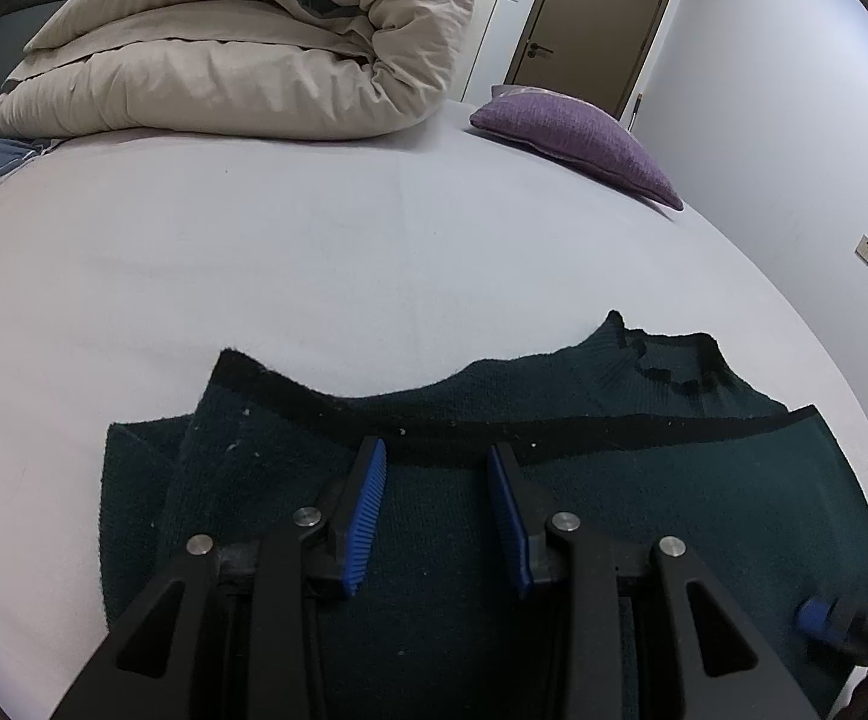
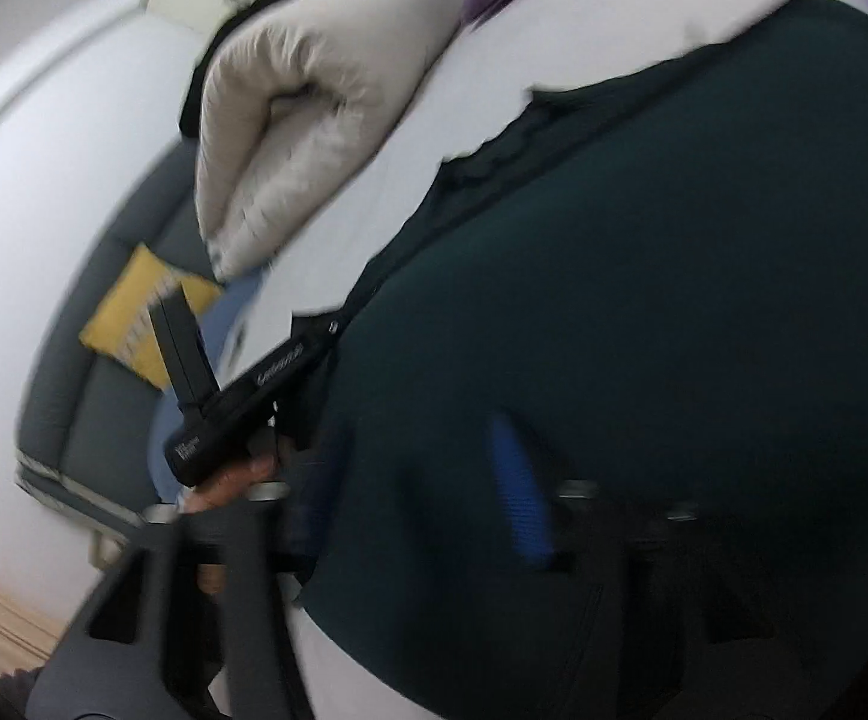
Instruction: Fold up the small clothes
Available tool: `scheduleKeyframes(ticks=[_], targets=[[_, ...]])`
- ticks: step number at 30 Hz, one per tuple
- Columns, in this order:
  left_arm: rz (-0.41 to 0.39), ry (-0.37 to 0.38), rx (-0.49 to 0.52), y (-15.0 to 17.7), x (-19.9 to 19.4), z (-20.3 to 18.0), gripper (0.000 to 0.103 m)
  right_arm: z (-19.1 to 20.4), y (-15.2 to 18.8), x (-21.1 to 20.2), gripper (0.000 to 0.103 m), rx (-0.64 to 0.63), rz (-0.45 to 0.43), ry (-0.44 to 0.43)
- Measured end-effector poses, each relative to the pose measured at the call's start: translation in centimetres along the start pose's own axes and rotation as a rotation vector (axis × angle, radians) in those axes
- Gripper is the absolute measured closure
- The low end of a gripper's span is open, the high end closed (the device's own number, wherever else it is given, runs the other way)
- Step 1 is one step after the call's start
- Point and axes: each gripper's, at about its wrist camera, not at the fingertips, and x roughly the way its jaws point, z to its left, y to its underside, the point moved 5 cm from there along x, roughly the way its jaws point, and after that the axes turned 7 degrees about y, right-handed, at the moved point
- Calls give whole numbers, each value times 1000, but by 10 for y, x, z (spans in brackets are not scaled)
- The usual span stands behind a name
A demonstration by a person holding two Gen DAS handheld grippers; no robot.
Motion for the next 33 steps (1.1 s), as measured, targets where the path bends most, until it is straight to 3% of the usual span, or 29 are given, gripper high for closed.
scheduleKeyframes(ticks=[3,6,9,10,12,13,14,15,18,20,23,26,28,33], targets=[[-3,9,-7,-1,-2,0,65,-48,-7,-39,78,143,-119,-15],[3,17,-20,-3,-4,0,65,-103,-8,-102,79,250,-287,61],[18,-15,-80,-2,-28,-1,66,-130,-7,-142,77,336,-367,101],[9,-26,-88,3,-44,-9,66,-128,-5,-149,76,333,-365,126],[-6,41,-93,19,-73,-32,61,-111,-1,-154,67,301,-340,132],[-15,73,-89,32,-87,-46,59,-96,2,-151,62,287,-325,82],[-16,88,-73,45,-96,-57,54,-81,7,-148,45,281,-298,33],[-6,91,-59,57,-100,-65,54,-65,14,-135,42,267,-252,-4],[60,46,-29,91,-90,-69,54,-13,36,-78,42,154,-103,-73],[60,30,-32,99,-87,-60,66,16,52,-42,42,117,-9,-115],[69,24,-42,96,-90,-51,69,35,61,0,46,73,72,-77],[75,24,-47,98,-92,-41,73,14,62,-4,73,84,51,-50],[68,43,-82,100,-95,-33,75,-21,71,-38,74,190,-4,-76],[59,43,-100,96,-104,-20,77,-98,66,-124,72,335,-199,-37]])
